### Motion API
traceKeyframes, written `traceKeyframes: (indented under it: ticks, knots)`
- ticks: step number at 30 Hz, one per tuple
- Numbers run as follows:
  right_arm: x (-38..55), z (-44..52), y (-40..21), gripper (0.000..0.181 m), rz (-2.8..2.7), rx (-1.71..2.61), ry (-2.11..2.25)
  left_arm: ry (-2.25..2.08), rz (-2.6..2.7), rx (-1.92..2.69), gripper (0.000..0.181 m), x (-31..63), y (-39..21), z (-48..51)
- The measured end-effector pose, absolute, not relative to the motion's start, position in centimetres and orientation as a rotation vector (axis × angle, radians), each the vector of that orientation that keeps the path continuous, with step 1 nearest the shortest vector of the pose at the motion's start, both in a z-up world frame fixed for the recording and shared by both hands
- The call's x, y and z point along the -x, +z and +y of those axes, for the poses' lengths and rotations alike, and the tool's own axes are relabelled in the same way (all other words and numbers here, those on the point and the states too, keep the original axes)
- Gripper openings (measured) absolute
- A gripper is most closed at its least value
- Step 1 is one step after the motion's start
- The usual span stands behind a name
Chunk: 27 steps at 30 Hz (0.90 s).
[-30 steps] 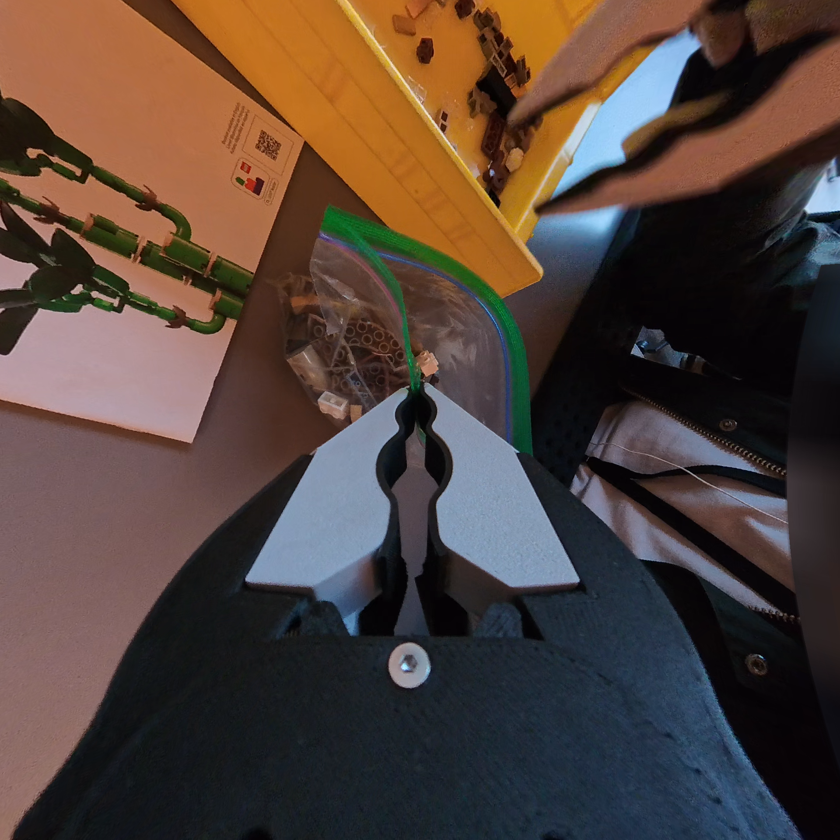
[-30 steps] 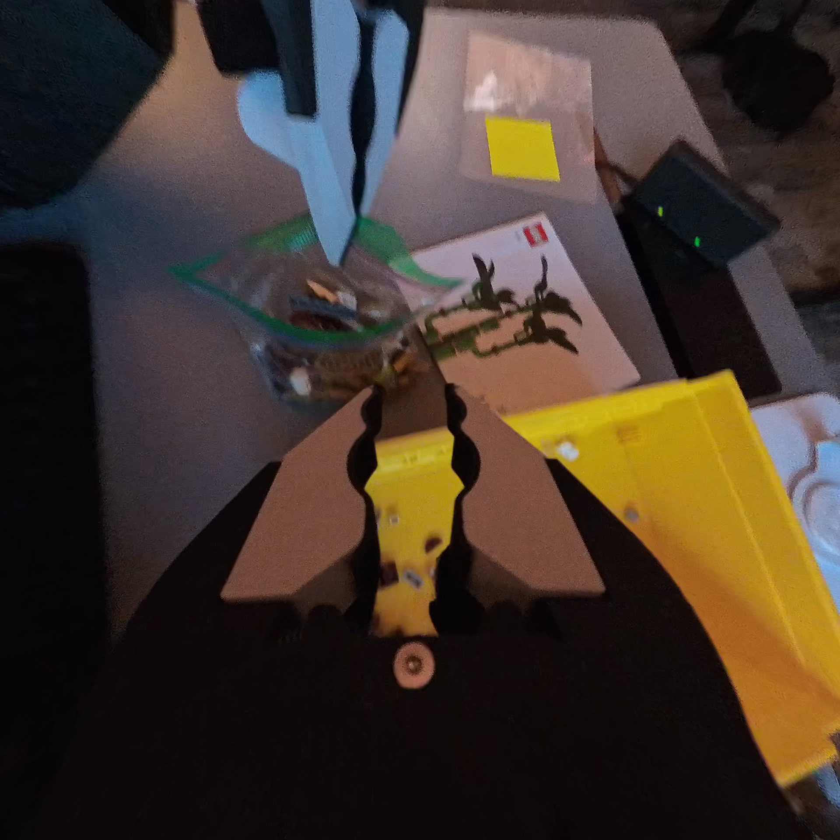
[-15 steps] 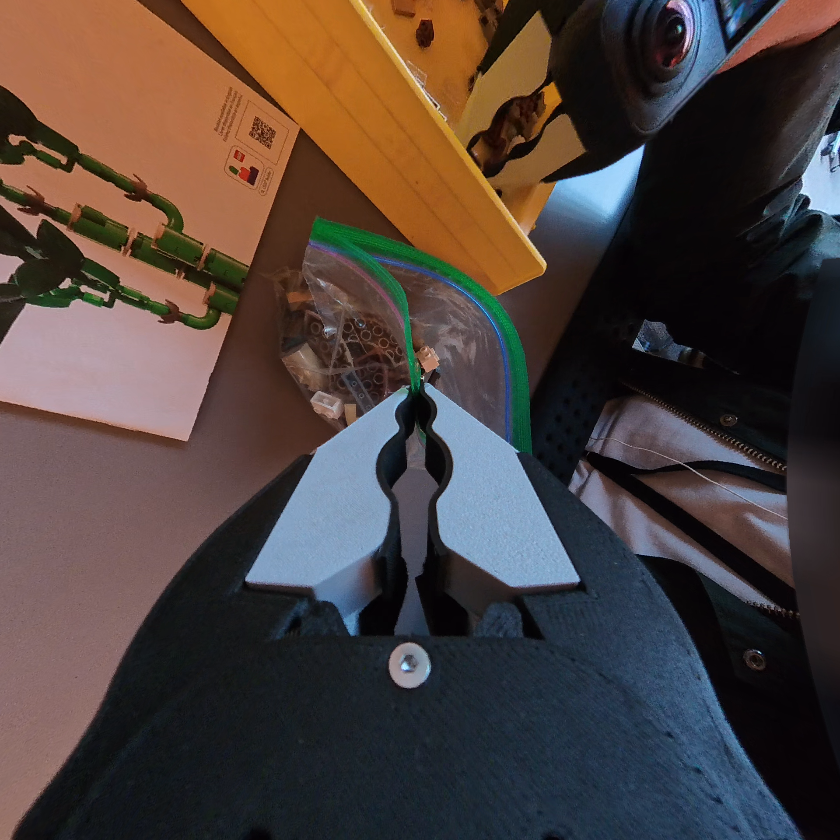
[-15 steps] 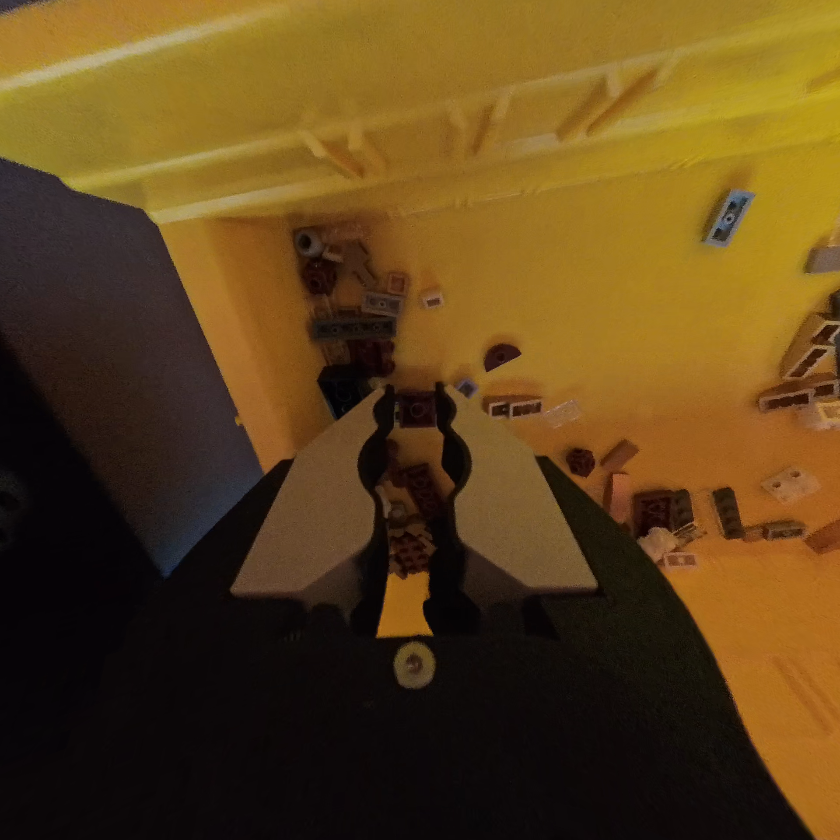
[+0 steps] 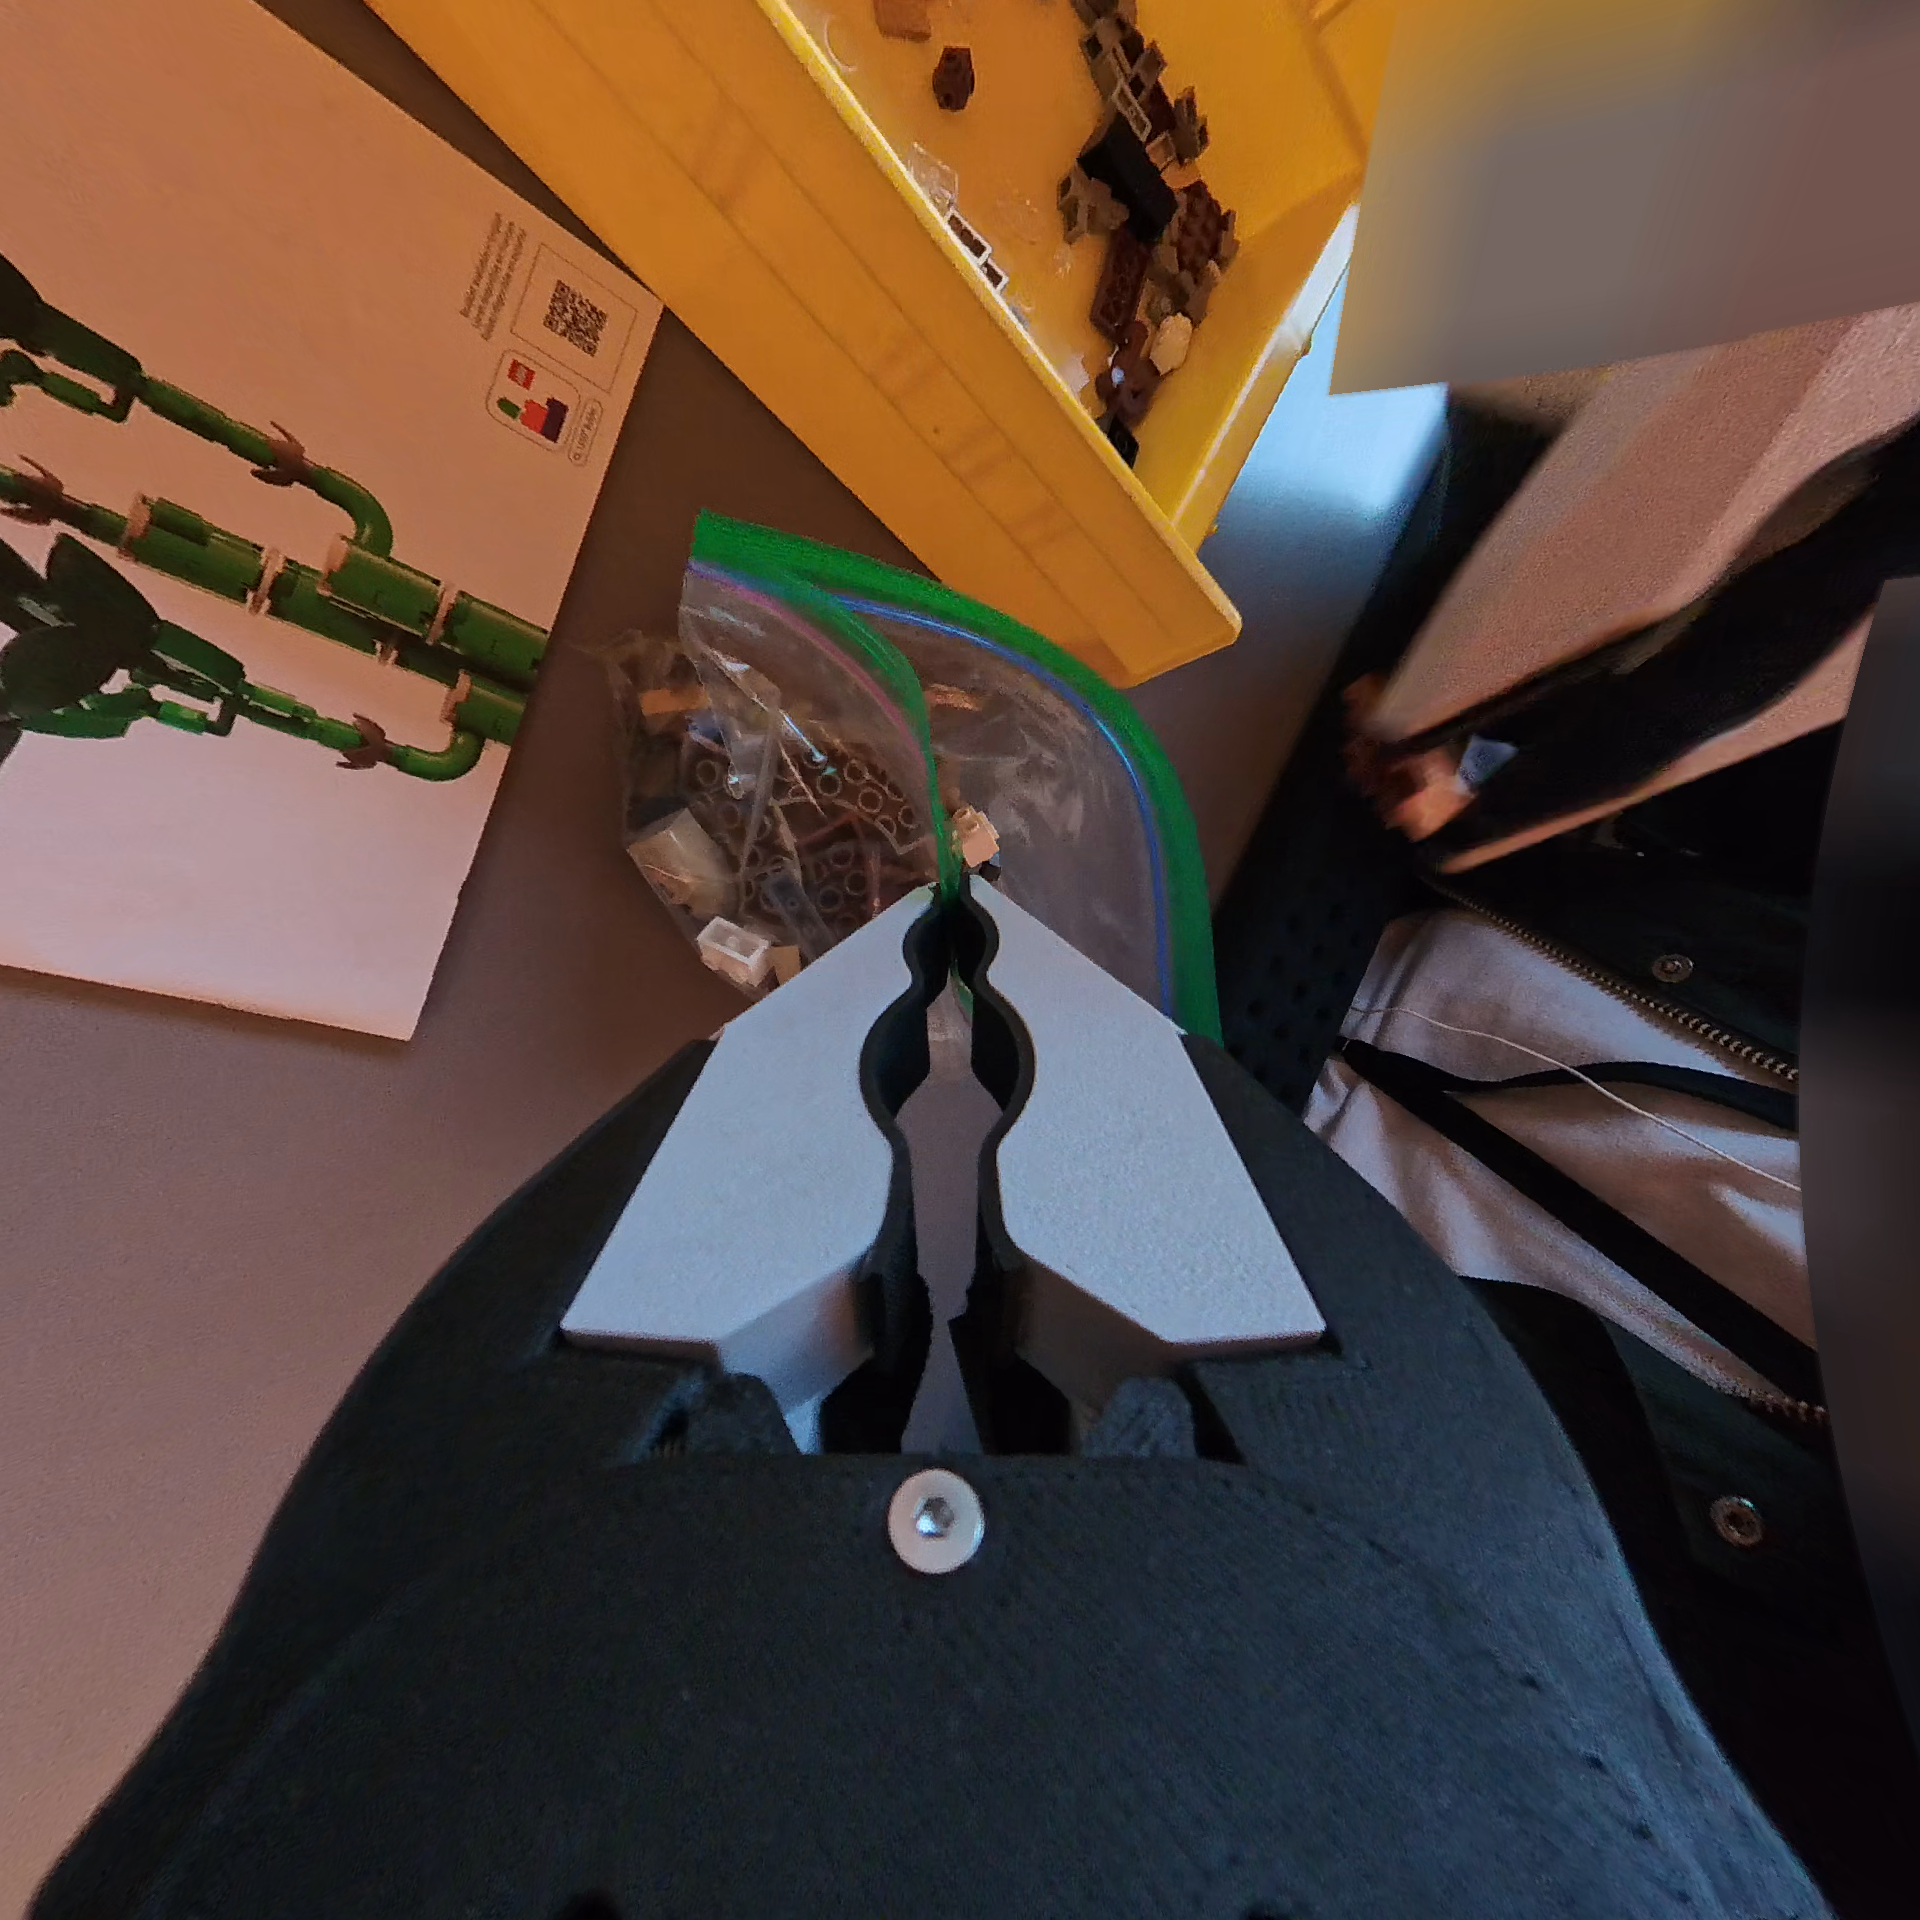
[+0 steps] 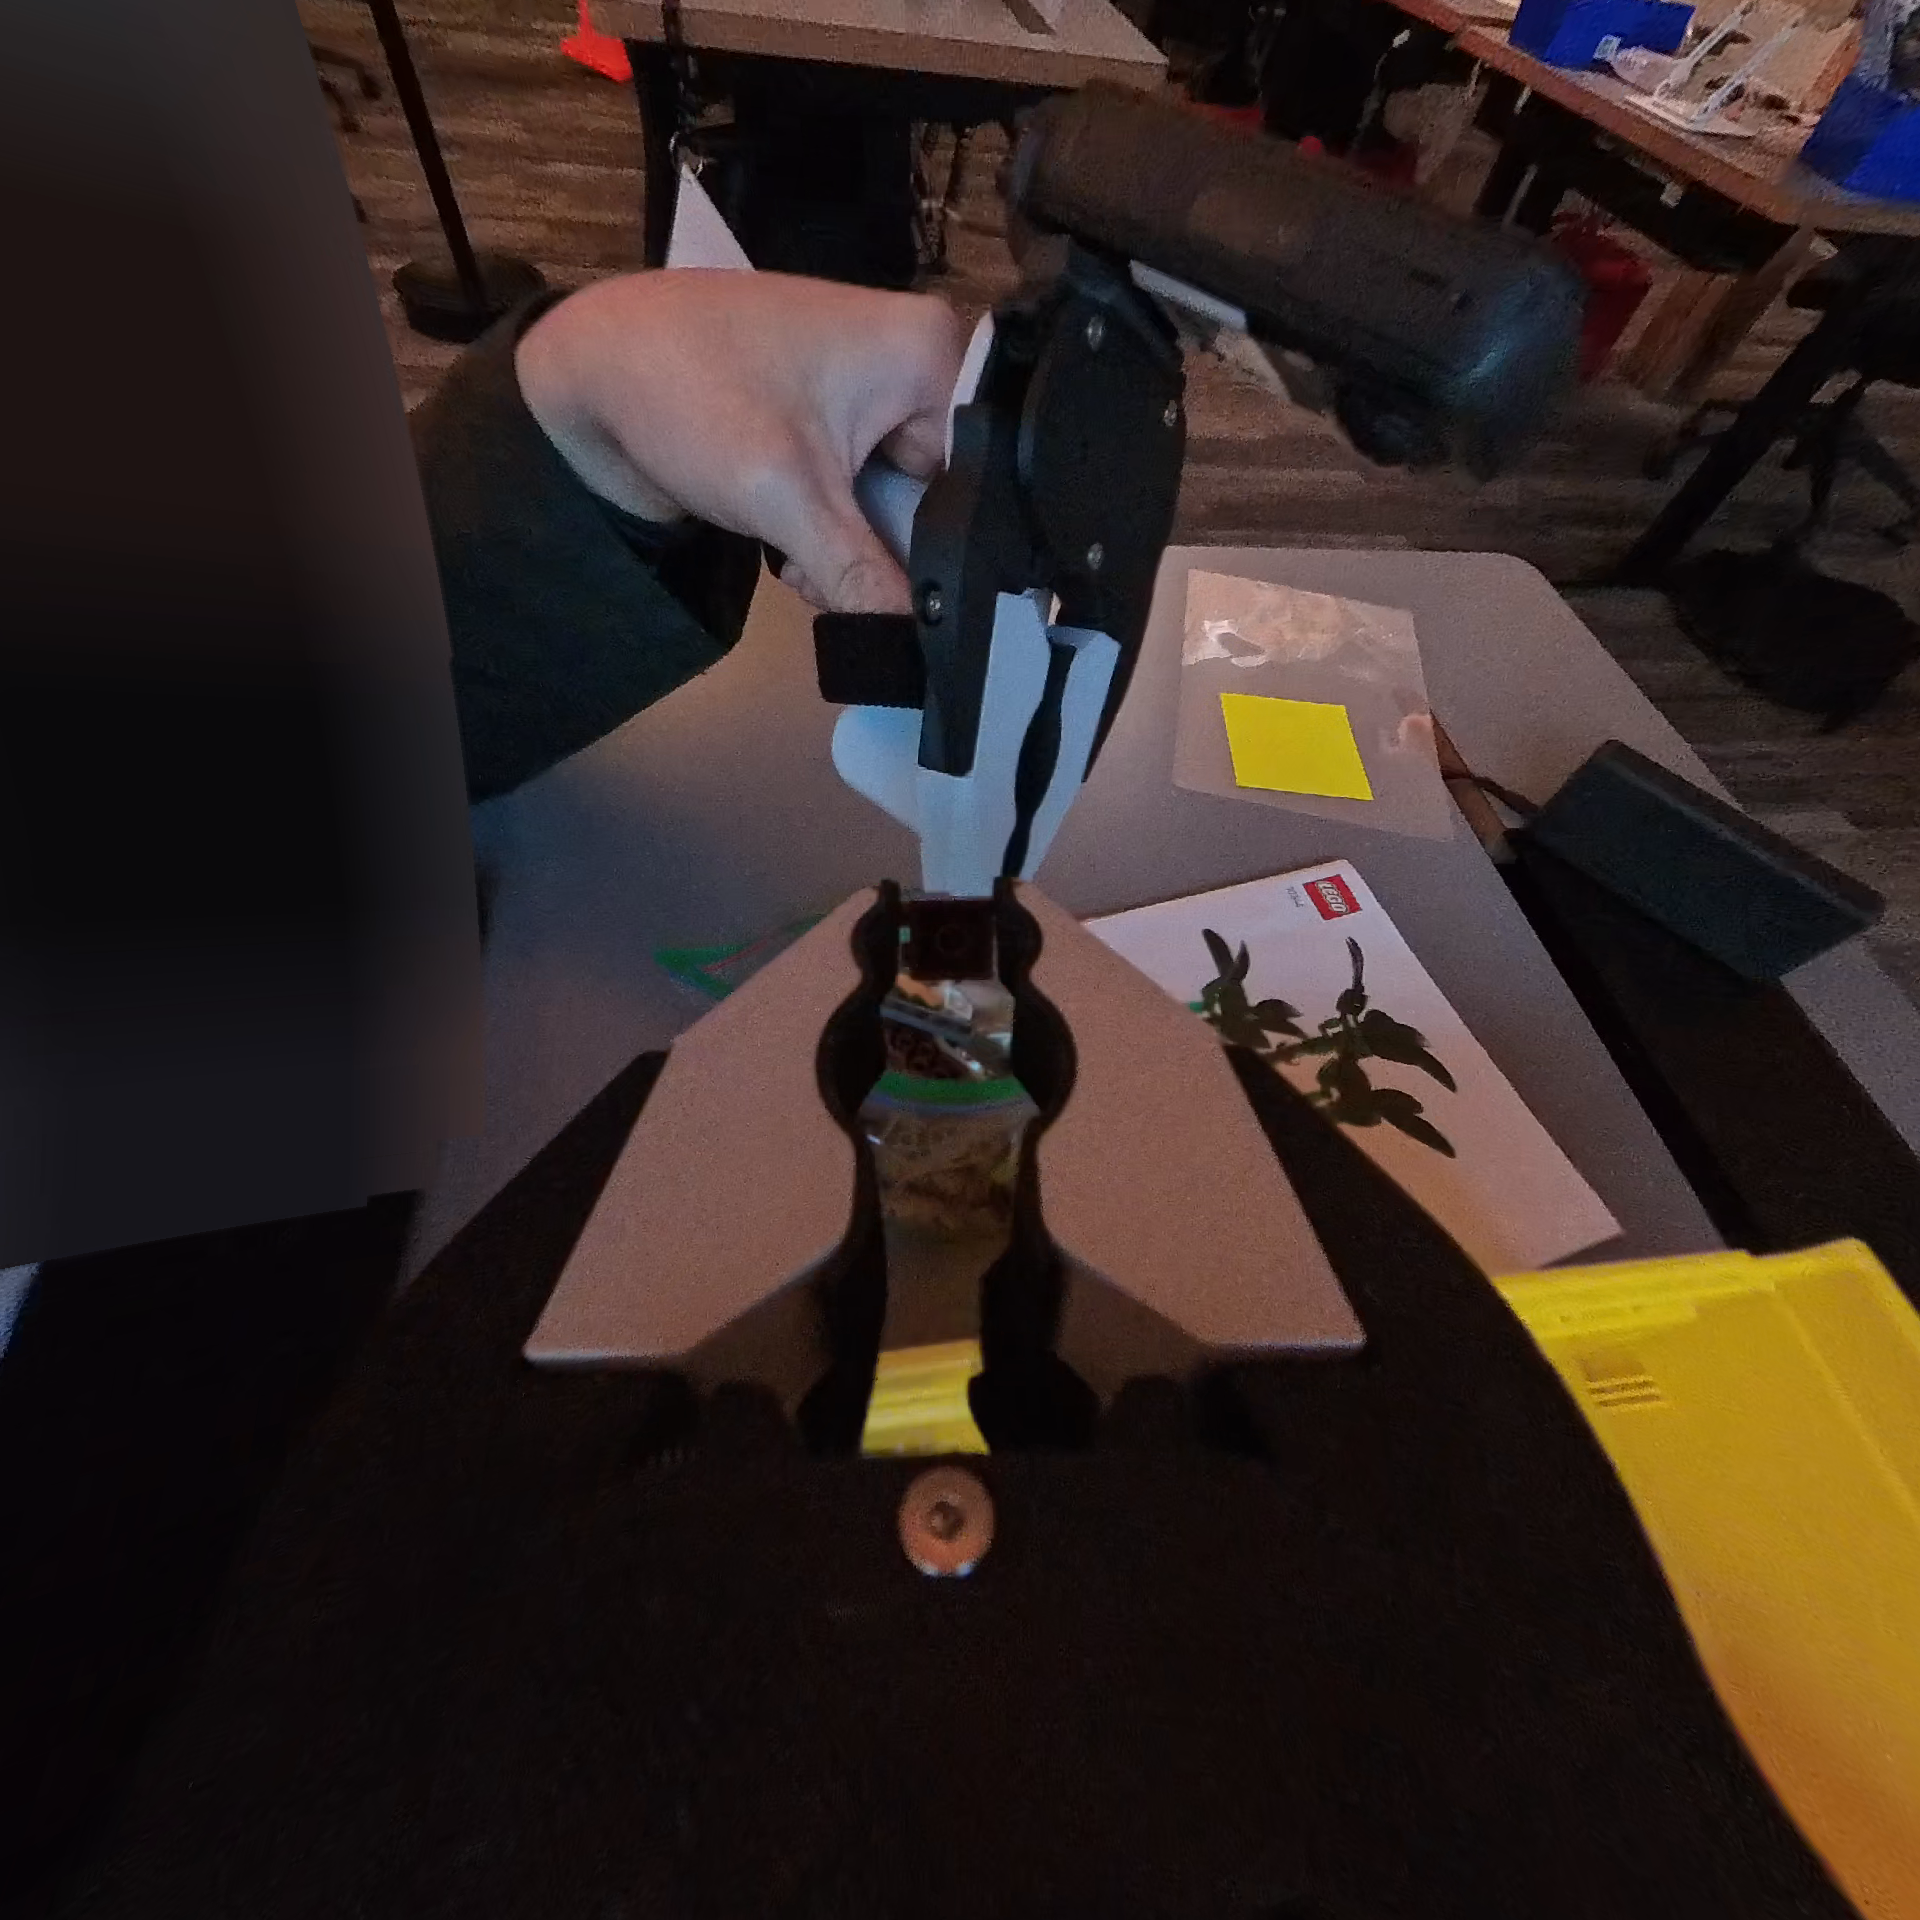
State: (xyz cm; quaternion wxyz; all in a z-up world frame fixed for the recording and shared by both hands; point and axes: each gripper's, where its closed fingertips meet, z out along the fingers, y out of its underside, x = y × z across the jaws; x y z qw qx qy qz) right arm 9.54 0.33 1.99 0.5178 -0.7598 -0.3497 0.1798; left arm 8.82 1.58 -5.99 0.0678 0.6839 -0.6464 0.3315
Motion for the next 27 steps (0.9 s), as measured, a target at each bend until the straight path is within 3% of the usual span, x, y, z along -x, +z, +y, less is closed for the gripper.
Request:
traceKeyframes:
  ticks: [4, 9, 17, 24, 26, 27]
  knots:
    - [-9.4, 1.1, -2.3, 0.028, -0.91, 1.986, 0.358, 1.004, -1.944, -2.071, 0.0, -8.8, -5.8, 1.8]
    - [-13.9, -1.2, -2.6, 0.027, -0.925, 2.122, 0.338, 1.01, -1.937, -2.079, 0.0, -8.5, -5.7, 2.1]
    - [-19.6, -7.7, -14.1, 0.037, -1.082, 2.746, 0.332, 0.996, -1.936, -2.071, 0.0, -8.5, -5.9, 2.0]
    - [-19.9, -8.2, -16.0, 0.027, -1.081, 2.862, 0.294, 0.994, -1.936, -2.07, 0.0, -8.4, -5.9, 2.0]
    - [-20.2, -8.2, -16.0, 0.009, -1.097, 2.868, 0.257, 0.996, -1.937, -2.072, 0.0, -8.4, -5.9, 2.0]
    - [-20.7, -8.1, -16.1, 0.009, -1.123, 2.865, 0.2, 0.995, -1.937, -2.071, 0.0, -8.4, -5.9, 2.0]
